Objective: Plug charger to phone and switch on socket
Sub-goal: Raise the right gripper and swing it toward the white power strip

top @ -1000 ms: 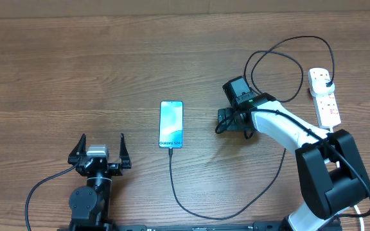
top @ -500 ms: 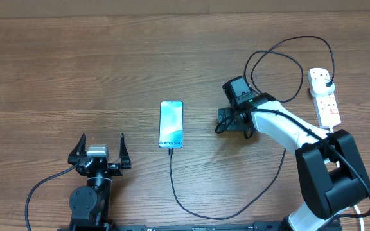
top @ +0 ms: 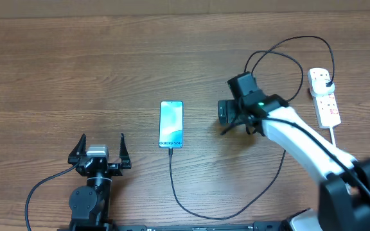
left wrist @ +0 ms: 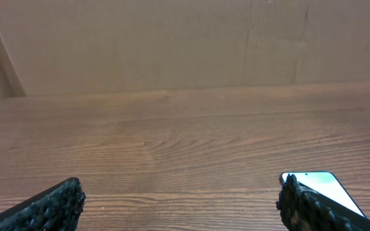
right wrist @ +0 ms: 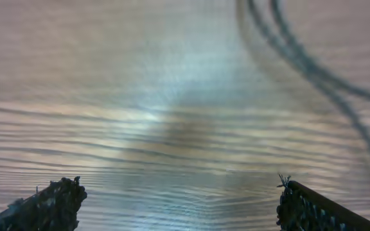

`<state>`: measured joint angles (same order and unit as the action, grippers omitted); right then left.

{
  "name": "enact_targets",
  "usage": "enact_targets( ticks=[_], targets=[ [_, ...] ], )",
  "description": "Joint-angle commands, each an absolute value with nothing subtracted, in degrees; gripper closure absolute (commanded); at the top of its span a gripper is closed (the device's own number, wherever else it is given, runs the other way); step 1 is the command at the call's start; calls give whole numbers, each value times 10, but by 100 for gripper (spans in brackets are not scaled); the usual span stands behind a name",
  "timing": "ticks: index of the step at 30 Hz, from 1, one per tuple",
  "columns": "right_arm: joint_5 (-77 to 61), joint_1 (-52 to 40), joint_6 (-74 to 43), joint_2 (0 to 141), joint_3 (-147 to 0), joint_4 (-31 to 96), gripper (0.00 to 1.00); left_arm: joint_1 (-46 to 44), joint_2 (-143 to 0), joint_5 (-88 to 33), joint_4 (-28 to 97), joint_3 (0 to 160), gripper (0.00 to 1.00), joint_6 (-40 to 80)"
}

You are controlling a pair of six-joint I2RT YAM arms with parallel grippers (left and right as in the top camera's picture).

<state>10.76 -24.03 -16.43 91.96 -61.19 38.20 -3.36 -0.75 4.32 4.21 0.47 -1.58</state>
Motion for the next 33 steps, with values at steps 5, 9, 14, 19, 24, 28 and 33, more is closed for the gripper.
enact_targets(
  ticks=[5, 9, 14, 19, 24, 28, 33],
  targets=[
    [113, -242, -162, 769, -622, 378, 0, -34, -3, 42, 41, 3, 0, -9],
    [113, -242, -162, 698, -622, 379, 0, -34, -3, 42, 41, 3, 0, -9],
    [113, -242, -162, 618, -622, 379, 0, -34, -3, 42, 41, 3, 0, -8],
    [113, -242, -162, 561, -622, 379, 0, -34, -3, 42, 41, 3, 0, -9],
    [113, -241, -162, 545, -622, 379, 0, -34, -3, 42, 41, 3, 0, -8],
    [113, -241, -162, 557, -622, 381, 0, -34, -3, 42, 41, 3, 0, -9],
    [113, -241, -162, 580, -622, 381, 0, -34, -3, 42, 41, 3, 0, -9]
  ],
)
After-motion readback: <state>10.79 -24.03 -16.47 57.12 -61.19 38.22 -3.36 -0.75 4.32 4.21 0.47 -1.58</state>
